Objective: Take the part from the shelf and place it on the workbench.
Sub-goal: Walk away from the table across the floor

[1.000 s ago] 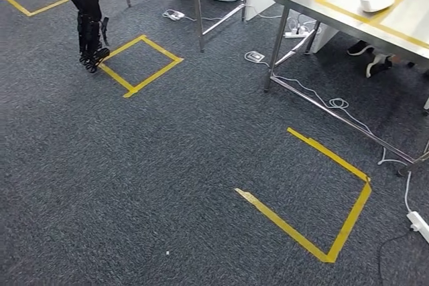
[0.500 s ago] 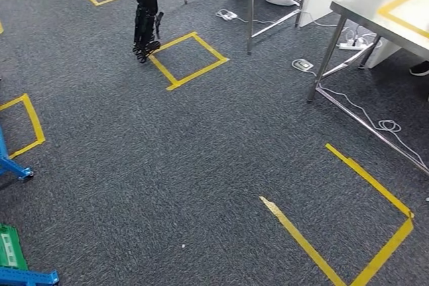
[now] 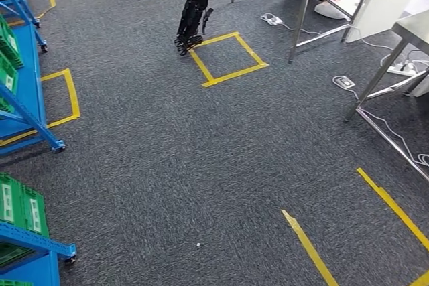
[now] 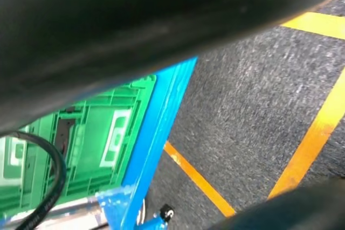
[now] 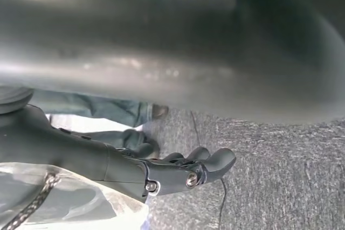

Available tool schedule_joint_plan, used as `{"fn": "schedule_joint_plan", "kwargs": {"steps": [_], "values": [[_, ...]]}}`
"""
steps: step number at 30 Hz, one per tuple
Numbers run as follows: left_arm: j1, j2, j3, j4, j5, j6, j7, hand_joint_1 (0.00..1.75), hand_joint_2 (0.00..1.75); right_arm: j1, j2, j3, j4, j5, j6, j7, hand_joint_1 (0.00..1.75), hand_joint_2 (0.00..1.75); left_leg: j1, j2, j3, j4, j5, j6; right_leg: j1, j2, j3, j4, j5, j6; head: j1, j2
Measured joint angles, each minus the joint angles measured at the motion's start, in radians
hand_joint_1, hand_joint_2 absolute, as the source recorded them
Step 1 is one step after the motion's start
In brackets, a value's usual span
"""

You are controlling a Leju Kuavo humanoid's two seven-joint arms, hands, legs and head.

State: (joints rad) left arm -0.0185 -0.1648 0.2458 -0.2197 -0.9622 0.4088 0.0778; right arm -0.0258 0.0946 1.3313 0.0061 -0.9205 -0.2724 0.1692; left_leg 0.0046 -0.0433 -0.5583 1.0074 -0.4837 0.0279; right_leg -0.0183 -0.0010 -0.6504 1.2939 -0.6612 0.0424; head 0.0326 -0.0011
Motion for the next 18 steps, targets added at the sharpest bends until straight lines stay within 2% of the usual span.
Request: {"fn": "schedule_joint_plan", "kwargs": {"steps": [1, 2, 3, 4, 5, 6, 8, 9, 10, 12, 13, 14, 15, 16, 17, 18], "values": [[0.0, 0.0, 0.001, 0.0, 0.0, 0.0, 0.0, 0.0, 0.0, 0.0, 0.0, 0.0, 0.0, 0.0, 0.0, 0.0, 0.0, 0.0, -0.001, -0.015, 0.002, 0.0, -0.001, 0.0, 0.0, 0.003, 0.006, -0.03, 0.032, -0.003, 0.0, 0.0], [0.0, 0.0, 0.002, 0.0, 0.0, -0.001, 0.0, 0.0, 0.0, 0.001, 0.0, 0.0, 0.0, 0.0, 0.0, 0.0, 0.0, 0.0, -0.001, -0.031, 0.004, 0.0, -0.001, -0.001, 0.0, 0.014, 0.029, -0.094, 0.076, -0.007, 0.0, 0.0], [0.0, -0.001, 0.003, 0.0, 0.0, -0.001, 0.0, 0.0, 0.0, 0.001, 0.0, 0.0, 0.0, 0.0, 0.0, -0.001, 0.0, 0.0, -0.001, -0.045, 0.006, 0.001, -0.002, -0.003, -0.001, 0.039, 0.056, -0.164, 0.112, -0.011, 0.0, 0.0], [-0.001, -0.002, 0.004, 0.0, 0.0, -0.001, 0.0, 0.0, 0.0, 0.001, -0.001, 0.001, 0.0, 0.0, 0.0, -0.001, 0.0, 0.0, -0.001, -0.059, 0.005, 0.003, -0.004, -0.007, -0.002, 0.062, 0.082, -0.226, 0.135, -0.013, 0.0, 0.0], [-0.002, -0.002, 0.006, 0.0, 0.0, -0.001, 0.0, 0.0, 0.0, 0.001, -0.001, 0.001, 0.0, 0.0, 0.0, -0.001, 0.0, 0.0, 0.0, -0.071, 0.003, 0.004, -0.004, -0.012, -0.002, 0.081, 0.1, -0.265, 0.146, -0.015, -0.001, 0.0], [-0.002, -0.003, 0.006, 0.0, 0.0, -0.001, 0.0, 0.0, 0.0, 0.0, -0.001, 0.001, 0.0, 0.0, 0.0, -0.001, 0.0, 0.0, 0.002, -0.082, -0.001, 0.004, -0.003, -0.019, -0.001, 0.089, 0.108, -0.28, 0.144, -0.016, -0.001, 0.0], [0.001, -0.003, 0.007, 0.0, 0.0, -0.001, 0.0, 0.0, 0.0, -0.001, -0.001, 0.001, 0.0, 0.0, 0.0, -0.001, 0.0, 0.0, 0.007, -0.101, -0.007, 0.003, 0.0, -0.033, 0.0, 0.07, 0.116, -0.287, 0.147, -0.022, -0.001, 0.0], [0.002, -0.003, 0.008, 0.0, 0.0, -0.001, 0.0, 0.0, 0.0, -0.002, -0.002, 0.001, 0.0, 0.0, 0.0, -0.002, 0.0, 0.0, 0.007, -0.089, -0.012, 0.012, -0.006, -0.038, -0.001, 0.057, 0.12, -0.293, 0.15, -0.028, -0.002, 0.0], [0.002, -0.003, 0.008, 0.0, 0.0, -0.001, 0.0, 0.0, 0.0, -0.002, -0.002, 0.001, 0.0, 0.0, 0.0, -0.002, 0.0, 0.0, 0.005, -0.065, -0.024, 0.037, -0.023, -0.042, -0.002, 0.042, 0.124, -0.299, 0.152, -0.034, -0.005, 0.0], [-0.001, -0.002, 0.008, 0.0, 0.0, -0.001, 0.0, 0.0, 0.0, 0.001, -0.002, 0.001, 0.0, 0.0, 0.0, -0.002, 0.0, 0.0, 0.002, 0.0, -0.074, 0.144, -0.082, -0.049, 0.0, 0.008, 0.13, -0.305, 0.151, -0.042, -0.01, 0.0], [-0.002, -0.002, 0.008, 0.0, 0.0, -0.001, 0.0, 0.0, 0.0, 0.002, -0.002, 0.001, 0.0, 0.0, 0.0, -0.002, 0.0, 0.0, 0.003, 0.018, -0.107, 0.21, -0.111, -0.053, 0.002, -0.009, 0.131, -0.305, 0.149, -0.044, -0.011, 0.0], [-0.002, -0.002, 0.008, 0.0, 0.0, -0.001, 0.0, 0.0, 0.0, 0.002, -0.002, 0.001, 0.0, 0.0, 0.001, -0.002, 0.0, 0.0, 0.005, 0.026, -0.131, 0.26, -0.126, -0.055, 0.003, -0.025, 0.132, -0.305, 0.147, -0.045, -0.011, 0.0], [-0.001, -0.003, 0.008, 0.0, 0.0, -0.001, 0.0, 0.0, 0.0, 0.002, -0.002, 0.001, 0.0, 0.0, 0.001, -0.002, 0.0, 0.0, 0.006, 0.031, -0.139, 0.278, -0.124, -0.057, 0.004, -0.041, 0.134, -0.305, 0.145, -0.046, -0.011, 0.0], [0.0, -0.003, 0.008, 0.0, 0.0, -0.001, 0.0, 0.0, 0.0, 0.002, -0.002, 0.001, 0.0, 0.0, 0.001, -0.002, 0.0, 0.0, 0.007, 0.035, -0.129, 0.259, -0.104, -0.058, 0.004, -0.055, 0.137, -0.305, 0.143, -0.045, -0.011, 0.0], [0.001, -0.002, 0.008, 0.0, 0.0, -0.001, 0.0, 0.0, 0.0, 0.002, -0.002, 0.001, 0.0, 0.0, 0.001, -0.002, 0.0, 0.0, 0.007, 0.043, -0.1, 0.205, -0.07, -0.058, 0.004, -0.069, 0.14, -0.305, 0.14, -0.043, -0.011, 0.0], [0.002, -0.002, 0.008, 0.0, 0.0, -0.002, 0.0, 0.0, 0.0, 0.001, -0.002, 0.001, 0.0, 0.0, 0.001, -0.002, 0.0, 0.0, 0.007, 0.063, -0.063, 0.135, -0.036, -0.056, 0.005, -0.081, 0.145, -0.305, 0.137, -0.04, -0.011, 0.0]]}}
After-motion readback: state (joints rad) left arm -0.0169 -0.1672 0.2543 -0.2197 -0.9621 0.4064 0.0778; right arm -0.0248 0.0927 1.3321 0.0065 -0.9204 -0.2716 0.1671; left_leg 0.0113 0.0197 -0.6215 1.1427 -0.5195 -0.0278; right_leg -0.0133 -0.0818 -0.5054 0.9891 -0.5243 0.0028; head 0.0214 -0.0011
